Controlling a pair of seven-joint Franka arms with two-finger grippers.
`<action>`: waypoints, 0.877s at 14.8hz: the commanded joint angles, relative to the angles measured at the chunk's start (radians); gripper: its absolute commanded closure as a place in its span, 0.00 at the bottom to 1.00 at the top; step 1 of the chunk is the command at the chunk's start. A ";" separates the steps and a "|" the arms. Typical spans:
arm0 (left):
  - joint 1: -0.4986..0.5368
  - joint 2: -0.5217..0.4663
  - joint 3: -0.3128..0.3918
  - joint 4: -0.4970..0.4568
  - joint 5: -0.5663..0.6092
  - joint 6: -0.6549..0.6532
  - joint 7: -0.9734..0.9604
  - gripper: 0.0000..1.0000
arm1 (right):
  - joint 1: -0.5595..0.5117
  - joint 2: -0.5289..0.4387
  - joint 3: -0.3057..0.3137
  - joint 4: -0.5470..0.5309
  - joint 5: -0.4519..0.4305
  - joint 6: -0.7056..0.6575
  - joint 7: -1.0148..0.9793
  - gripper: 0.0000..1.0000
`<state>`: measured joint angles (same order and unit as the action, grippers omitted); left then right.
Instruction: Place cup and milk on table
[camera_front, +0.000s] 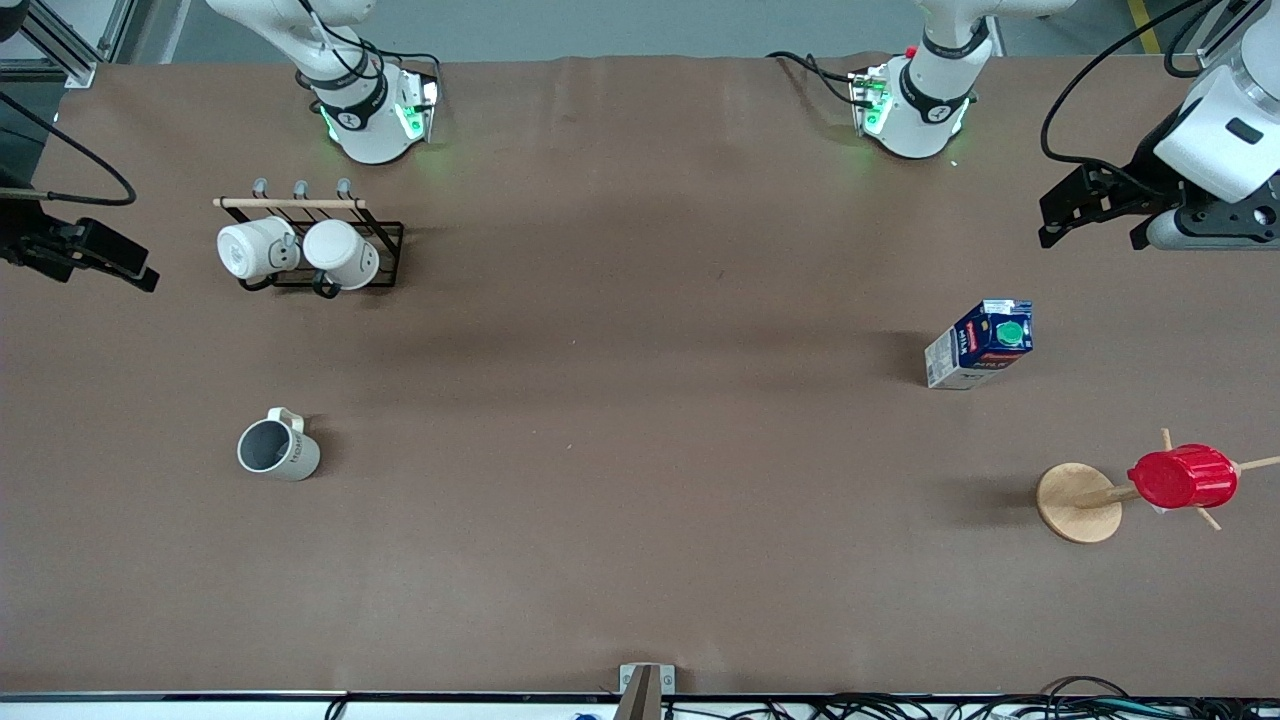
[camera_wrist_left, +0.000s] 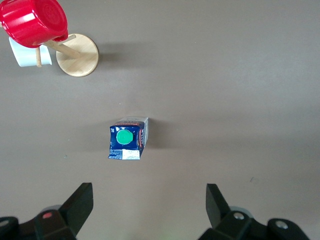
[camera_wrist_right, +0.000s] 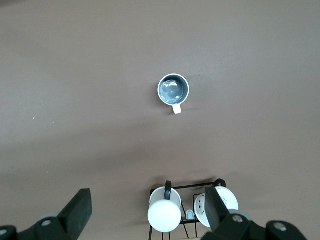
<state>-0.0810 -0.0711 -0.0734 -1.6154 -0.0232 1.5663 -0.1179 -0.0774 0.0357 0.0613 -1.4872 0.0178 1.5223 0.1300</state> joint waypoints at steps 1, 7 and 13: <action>0.004 -0.010 -0.006 -0.011 0.009 0.008 0.004 0.01 | -0.005 -0.019 0.000 -0.021 0.005 -0.001 -0.013 0.00; 0.014 0.005 -0.002 -0.006 0.011 0.027 0.009 0.01 | -0.005 -0.019 -0.003 -0.019 0.005 -0.007 -0.038 0.00; 0.030 0.054 0.004 -0.006 0.011 0.032 0.007 0.00 | -0.007 -0.019 -0.003 -0.019 0.005 -0.007 -0.039 0.00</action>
<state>-0.0680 -0.0308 -0.0682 -1.6215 -0.0231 1.5898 -0.1180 -0.0774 0.0357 0.0584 -1.4872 0.0178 1.5160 0.1054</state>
